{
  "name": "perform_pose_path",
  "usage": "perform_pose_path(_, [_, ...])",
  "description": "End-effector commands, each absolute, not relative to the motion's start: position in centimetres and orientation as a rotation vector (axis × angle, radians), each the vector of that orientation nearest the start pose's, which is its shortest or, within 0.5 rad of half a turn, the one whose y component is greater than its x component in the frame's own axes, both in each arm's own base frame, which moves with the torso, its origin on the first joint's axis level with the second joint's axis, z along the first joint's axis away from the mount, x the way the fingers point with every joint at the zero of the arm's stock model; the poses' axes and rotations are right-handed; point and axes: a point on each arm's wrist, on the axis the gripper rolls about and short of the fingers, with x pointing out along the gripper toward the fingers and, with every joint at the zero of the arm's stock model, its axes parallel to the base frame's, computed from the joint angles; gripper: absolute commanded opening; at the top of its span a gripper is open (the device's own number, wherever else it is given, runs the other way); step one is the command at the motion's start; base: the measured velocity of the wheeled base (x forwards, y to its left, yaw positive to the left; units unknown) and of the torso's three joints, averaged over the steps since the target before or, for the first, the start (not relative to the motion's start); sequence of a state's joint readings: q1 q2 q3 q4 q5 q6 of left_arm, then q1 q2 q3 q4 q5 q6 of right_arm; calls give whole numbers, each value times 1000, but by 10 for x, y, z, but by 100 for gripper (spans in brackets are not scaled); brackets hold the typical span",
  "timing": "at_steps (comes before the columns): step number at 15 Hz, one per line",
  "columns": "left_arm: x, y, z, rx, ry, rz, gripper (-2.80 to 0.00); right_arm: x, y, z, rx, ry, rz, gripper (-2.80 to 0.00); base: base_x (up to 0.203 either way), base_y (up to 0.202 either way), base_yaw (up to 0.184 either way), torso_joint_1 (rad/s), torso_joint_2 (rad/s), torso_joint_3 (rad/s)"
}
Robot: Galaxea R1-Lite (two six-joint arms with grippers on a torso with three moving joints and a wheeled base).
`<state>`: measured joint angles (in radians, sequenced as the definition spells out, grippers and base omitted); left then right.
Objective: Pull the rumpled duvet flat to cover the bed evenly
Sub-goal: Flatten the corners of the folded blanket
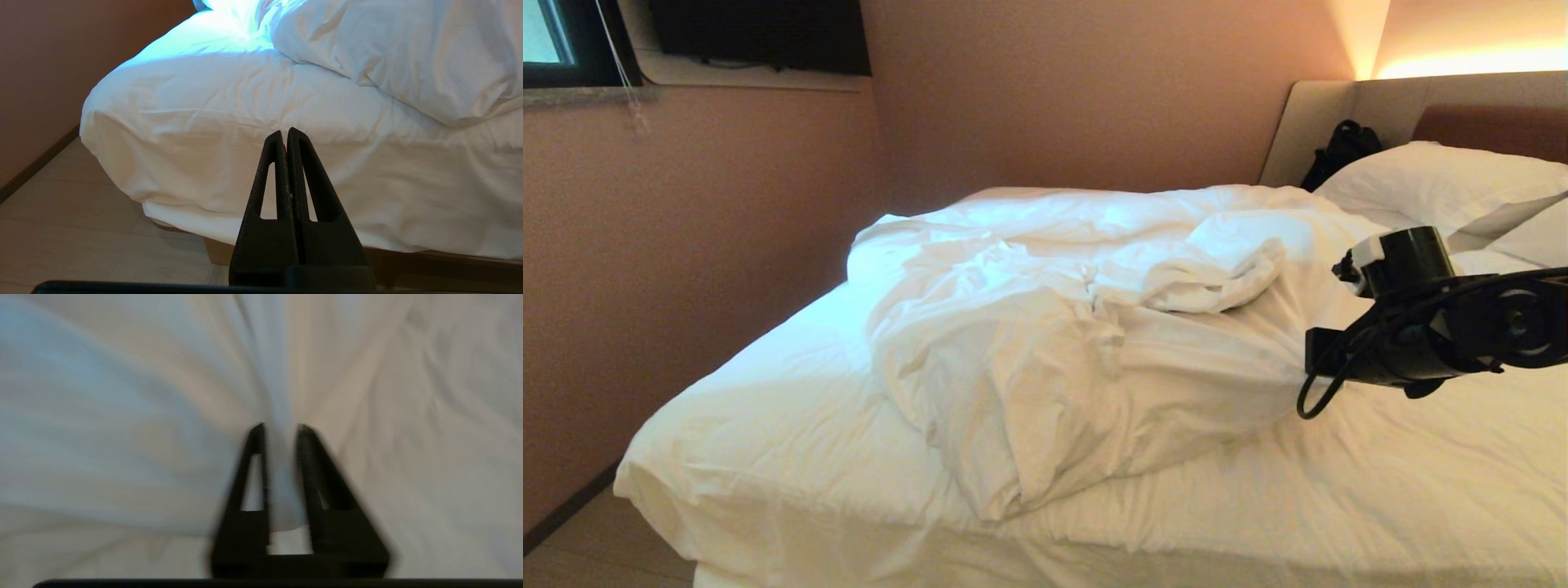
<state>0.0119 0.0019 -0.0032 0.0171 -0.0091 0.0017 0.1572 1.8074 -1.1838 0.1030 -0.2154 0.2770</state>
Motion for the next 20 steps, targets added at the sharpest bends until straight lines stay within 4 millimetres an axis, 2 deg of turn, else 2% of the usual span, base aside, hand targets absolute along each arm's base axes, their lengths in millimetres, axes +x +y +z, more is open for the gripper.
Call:
perform_pose_path(1, [-23, 0, 75, 1, 15, 3, -280, 338, 49, 185, 144, 626, -145, 0, 0, 0, 0, 0, 0, 0])
perform_pose_path(5, [-23, 0, 75, 1, 15, 3, -280, 341, 52, 205, 155, 523, -121, 0, 0, 0, 0, 0, 0, 0])
perform_pose_path(6, [-23, 0, 75, 1, 15, 3, -280, 345, 54, 216, 159, 487, -110, 0, 0, 0, 0, 0, 0, 0])
perform_pose_path(9, [-23, 0, 74, 1, 17, 3, -280, 372, 67, 257, 181, 344, -67, 0, 0, 0, 0, 0, 0, 0])
perform_pose_path(10, [-23, 0, 75, 1, 15, 3, -280, 386, 73, 260, 182, 329, -57, 0, 0, 0, 0, 0, 0, 0])
perform_pose_path(12, [-23, 0, 75, 1, 15, 3, -280, 418, 83, 251, 179, 335, -48, 0, 0, 0, 0, 0, 0, 0])
perform_pose_path(13, [-23, 0, 75, 1, 15, 3, -280, 436, 89, 241, 177, 341, -45, 0, 0, 0, 0, 0, 0, 0])
perform_pose_path(15, [-23, 0, 75, 1, 15, 3, -280, 460, 95, 216, 157, 378, -43, 0, 0, 0, 0, 0, 0, 0])
perform_pose_path(16, [-23, 0, 75, 1, 15, 3, -280, 466, 97, 202, 144, 408, -43, 0, 0, 0, 0, 0, 0, 0])
perform_pose_path(17, [-23, 0, 75, 1, 15, 3, -280, 468, 98, 197, 146, 421, -45, 0, 0, 0, 0, 0, 0, 0])
perform_pose_path(20, [-23, 0, 75, 1, 15, 3, -280, 468, 96, 199, 166, 421, -33, 0, 0, 0, 0, 0, 0, 0])
